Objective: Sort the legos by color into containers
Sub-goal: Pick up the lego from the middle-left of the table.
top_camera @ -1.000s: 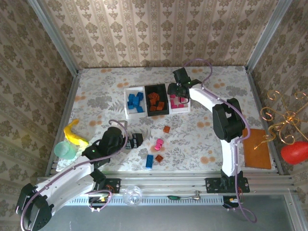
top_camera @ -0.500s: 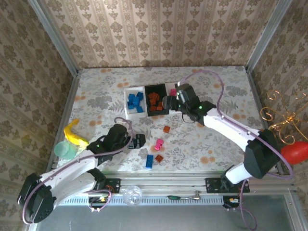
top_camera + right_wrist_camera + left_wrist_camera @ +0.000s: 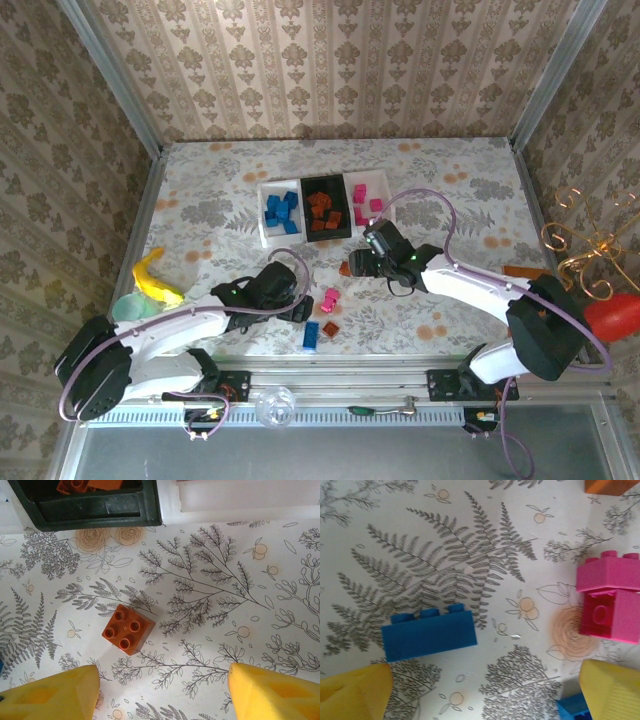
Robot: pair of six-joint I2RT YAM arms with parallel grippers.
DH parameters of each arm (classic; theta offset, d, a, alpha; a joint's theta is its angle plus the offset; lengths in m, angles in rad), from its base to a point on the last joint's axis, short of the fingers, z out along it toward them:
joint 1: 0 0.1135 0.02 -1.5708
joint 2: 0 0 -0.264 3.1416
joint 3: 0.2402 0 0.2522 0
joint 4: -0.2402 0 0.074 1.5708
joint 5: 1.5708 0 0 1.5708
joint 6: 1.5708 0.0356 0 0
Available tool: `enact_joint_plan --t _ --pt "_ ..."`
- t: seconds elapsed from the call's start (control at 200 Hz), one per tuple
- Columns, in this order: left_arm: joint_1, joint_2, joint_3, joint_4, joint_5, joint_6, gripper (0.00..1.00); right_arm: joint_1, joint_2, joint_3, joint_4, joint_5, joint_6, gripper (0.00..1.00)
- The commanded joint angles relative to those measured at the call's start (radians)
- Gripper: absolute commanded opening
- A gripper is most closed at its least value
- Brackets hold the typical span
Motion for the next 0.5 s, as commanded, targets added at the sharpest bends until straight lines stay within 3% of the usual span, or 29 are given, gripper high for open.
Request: enact_joint_plan --t 0.0,0.095,0.2,0.495 --pt "0.007 0.026 0.04 -0.012 -0.089 0.038 1.0 0.009 -0.03 -0.005 0.011 0.028 0.023 0.7" --pt "0.019 0.082 0.055 -0.007 -0.125 0.052 0.98 0.009 -0.029 -0.001 0.009 0.029 0.022 0.7" --pt "0.065 0.14 0.047 0.026 -0.114 0.051 0.84 0.009 -0.03 -0.006 0.005 0.032 0.02 0.7" --pt "0.078 0.269 0.048 0.158 -0.084 0.069 0.84 0.009 -0.081 -0.022 -0.005 0.051 0.015 0.71"
